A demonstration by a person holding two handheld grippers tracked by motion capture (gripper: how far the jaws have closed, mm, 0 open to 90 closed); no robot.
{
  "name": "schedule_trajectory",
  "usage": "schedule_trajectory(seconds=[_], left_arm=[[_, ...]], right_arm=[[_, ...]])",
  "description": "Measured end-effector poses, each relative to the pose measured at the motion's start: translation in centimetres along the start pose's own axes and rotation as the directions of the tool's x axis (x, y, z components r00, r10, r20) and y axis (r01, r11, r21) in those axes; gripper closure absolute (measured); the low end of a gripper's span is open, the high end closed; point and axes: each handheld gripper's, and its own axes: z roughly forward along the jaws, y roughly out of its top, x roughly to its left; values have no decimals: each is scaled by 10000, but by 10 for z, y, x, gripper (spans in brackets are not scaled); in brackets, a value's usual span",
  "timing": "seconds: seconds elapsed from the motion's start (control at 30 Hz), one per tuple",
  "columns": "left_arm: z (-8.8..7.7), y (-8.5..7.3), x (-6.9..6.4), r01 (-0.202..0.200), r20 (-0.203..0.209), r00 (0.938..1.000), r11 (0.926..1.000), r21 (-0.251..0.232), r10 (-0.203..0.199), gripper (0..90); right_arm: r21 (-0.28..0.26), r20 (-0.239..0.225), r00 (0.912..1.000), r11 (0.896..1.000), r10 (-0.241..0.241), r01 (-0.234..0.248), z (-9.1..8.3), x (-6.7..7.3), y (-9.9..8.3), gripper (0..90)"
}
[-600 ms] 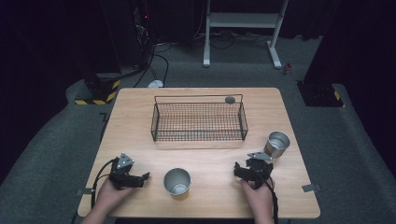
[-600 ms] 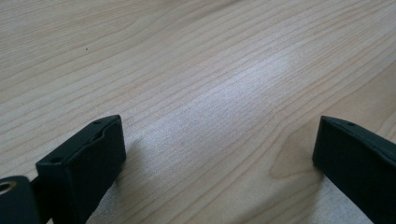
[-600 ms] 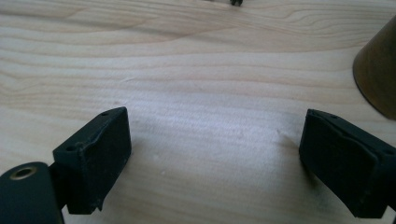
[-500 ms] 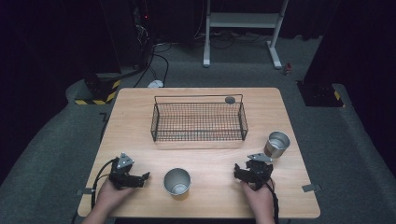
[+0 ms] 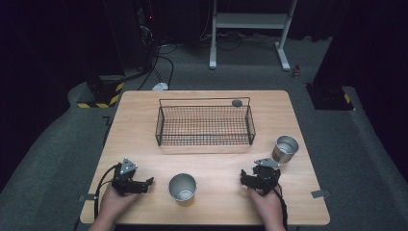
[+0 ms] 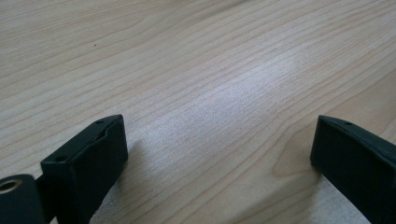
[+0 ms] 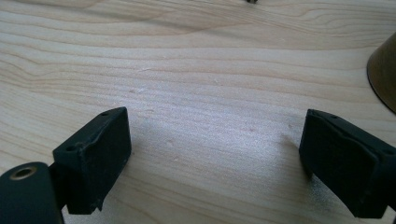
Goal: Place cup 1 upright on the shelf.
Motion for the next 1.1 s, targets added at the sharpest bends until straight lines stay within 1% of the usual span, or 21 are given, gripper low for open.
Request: schedule_trajectory(seconds=[0.07, 0.1, 0.17, 0.2, 0.27, 0.3, 0.33, 0.37, 0.4, 0.43, 0.53, 0.57, 0.6, 0.67, 0.73, 0.83, 0.9, 0.93, 0.97, 1.07, 1.1], left_arm=[[0, 0, 0, 41, -31, 10000, 10000, -12, -41, 43], [0, 0, -1, 152, -133, 9998, 9999, -41, -153, 53], [-1, -1, -1, 191, -185, 9996, 9998, -59, -192, 57], [-2, -1, -2, 286, -301, 9991, 9995, -126, -290, 76], [-3, -2, -1, 286, -286, 9992, 9994, -172, -291, 116], [-7, -5, 2, 644, -464, 9967, 9971, -394, -662, 186], [-7, -5, 2, 644, -464, 9967, 9971, -394, -662, 197], [-6, -5, 2, 718, -489, 9961, 9966, -395, -737, 179], [-5, -4, -1, 494, -581, 9970, 9984, -278, -509, 156], [-6, -5, -1, 452, -559, 9974, 9987, -239, -464, 141], [-7, -6, -1, 515, -560, 9970, 9984, -248, -528, 142], [-7, -5, -1, 390, -444, 9982, 9990, -236, -400, 135], [-7, -5, -1, 390, -444, 9982, 9990, -236, -400, 129], [-8, -6, 0, 133, -205, 9997, 9999, -53, -134, 121], [-9, -6, 0, 131, -98, 9999, 9999, -55, -131, 110], [-9, -6, 0, -6, 8, 10000, 10000, 63, 6, 91], [-11, -5, 1, 39, 48, 10000, 10000, -23, -39, 82], [-12, -5, 1, 226, 123, 9997, 9997, -137, -224, 78], [-12, -4, 2, 218, 142, 9997, 9996, -187, -215, 76], [-14, -1, 1, 385, 251, 9990, 9983, -433, -374, 73], [-14, -1, 0, 357, 283, 9990, 9983, -458, -344, 72]], right_arm=[[1, -2, 10000, 10000, -4, 4, 0, 0, 0, 89], [-12, -98, 9998, 9999, -146, 146, 0, 0, 0, 89], [-5, -112, 9998, 9999, -152, 152, 0, 0, 1, 89], [-7, -110, 9998, 9999, -152, 152, 0, 0, 1, 89], [-7, -114, 9998, 9999, -150, 150, 0, 0, 1, 89], [-7, -112, 9998, 9999, -152, 152, 0, 0, 0, 90], [-7, -112, 9998, 9999, -152, 152, 0, 0, 0, 90], [-17, -126, 9998, 9999, -165, 165, 0, 0, 0, 90], [-7, -128, 9998, 9999, -140, 140, 0, 0, 0, 90], [-13, -134, 9998, 9999, -135, 135, 0, 0, 0, 89], [-11, -143, 9998, 9999, -165, 165, -1, 0, -1, 89], [-10, -146, 9998, 9999, -154, 154, -1, 0, -1, 89], [-19, -163, 9997, 9998, -188, 187, 0, 0, 0, 89], [-10, -181, 9996, 9998, -215, 215, 0, 0, 0, 89], [-9, -181, 9996, 9998, -214, 214, 0, 0, 0, 89], [-4, -164, 9997, 9998, -186, 186, 0, 0, 0, 90], [-1, -153, 9997, 9999, -165, 165, 0, 1, 0, 91], [-6, -162, 9997, 9998, -180, 180, 0, 0, 0, 90], [-2, -162, 9997, 9998, -182, 182, 0, 0, 0, 89], [-4, -165, 9997, 9998, -180, 180, 0, 0, 0, 90], [-4, -165, 9997, 9998, -179, 179, 0, 0, 0, 89]])
